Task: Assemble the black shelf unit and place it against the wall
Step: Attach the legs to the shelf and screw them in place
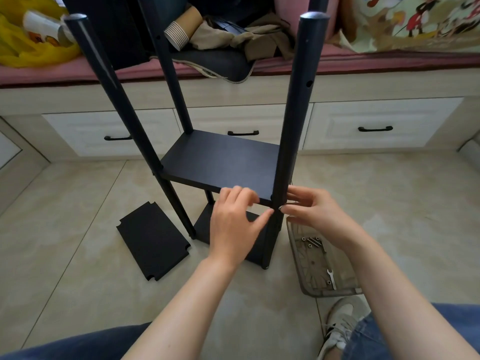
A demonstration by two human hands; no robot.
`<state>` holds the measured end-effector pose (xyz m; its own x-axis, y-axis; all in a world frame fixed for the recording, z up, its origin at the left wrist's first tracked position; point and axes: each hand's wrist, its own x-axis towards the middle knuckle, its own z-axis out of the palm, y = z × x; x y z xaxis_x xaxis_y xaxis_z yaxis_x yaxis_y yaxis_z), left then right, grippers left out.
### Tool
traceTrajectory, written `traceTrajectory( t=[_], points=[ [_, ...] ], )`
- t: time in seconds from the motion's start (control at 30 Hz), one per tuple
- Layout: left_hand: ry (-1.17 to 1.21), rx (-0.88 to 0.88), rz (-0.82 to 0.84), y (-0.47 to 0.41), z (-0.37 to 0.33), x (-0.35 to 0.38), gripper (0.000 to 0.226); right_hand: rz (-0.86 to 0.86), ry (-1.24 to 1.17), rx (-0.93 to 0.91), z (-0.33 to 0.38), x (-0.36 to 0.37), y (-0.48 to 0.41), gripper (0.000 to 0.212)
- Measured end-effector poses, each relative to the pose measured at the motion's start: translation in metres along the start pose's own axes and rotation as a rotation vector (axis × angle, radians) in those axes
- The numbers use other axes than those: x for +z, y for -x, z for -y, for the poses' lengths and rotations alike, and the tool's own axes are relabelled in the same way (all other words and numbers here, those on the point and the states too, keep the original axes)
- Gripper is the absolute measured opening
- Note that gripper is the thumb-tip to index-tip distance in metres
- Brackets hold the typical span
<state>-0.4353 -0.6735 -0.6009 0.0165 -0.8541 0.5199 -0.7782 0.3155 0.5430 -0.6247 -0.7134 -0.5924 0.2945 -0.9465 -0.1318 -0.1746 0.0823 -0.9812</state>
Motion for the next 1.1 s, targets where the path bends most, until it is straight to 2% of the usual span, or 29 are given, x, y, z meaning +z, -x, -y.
traceTrajectory(
  t=[0.1,0.17,0.47,0.57,0.63,0.7,0.77,0.87,1.1],
  points=[
    [0.002,0.068,0.116,-0.011,-0.011,0.005,0.054,0.03,-0.079,0.016,0.002,-0.001,0.0,0.05],
    [0.014,0.071,0.162,-0.017,-0.014,0.006,0.06,0.048,-0.085,0.033,0.003,-0.002,-0.001,0.048],
    [0.064,0.109,0.291,-0.033,-0.009,0.006,0.054,0.119,-0.054,0.109,0.007,-0.013,-0.002,0.044],
    [0.073,0.104,0.313,-0.036,-0.007,0.005,0.052,0.135,-0.085,0.123,0.004,-0.015,-0.003,0.035],
    [0.086,0.089,0.32,-0.036,-0.006,0.006,0.052,0.062,-0.123,0.106,0.001,-0.011,-0.004,0.02],
    [0.094,0.077,0.317,-0.035,-0.006,0.008,0.052,-0.109,-0.173,0.122,-0.003,-0.002,-0.007,0.01],
    [0.097,0.086,0.3,-0.033,-0.005,0.01,0.053,-0.226,-0.191,0.169,-0.004,0.008,-0.011,0.026],
    [0.111,0.115,0.263,-0.03,-0.003,0.012,0.054,-0.22,-0.095,0.208,0.003,0.015,-0.014,0.046],
    [0.083,0.151,0.23,-0.02,0.0,0.014,0.046,-0.15,0.007,0.231,0.011,0.013,-0.014,0.035]
  ],
)
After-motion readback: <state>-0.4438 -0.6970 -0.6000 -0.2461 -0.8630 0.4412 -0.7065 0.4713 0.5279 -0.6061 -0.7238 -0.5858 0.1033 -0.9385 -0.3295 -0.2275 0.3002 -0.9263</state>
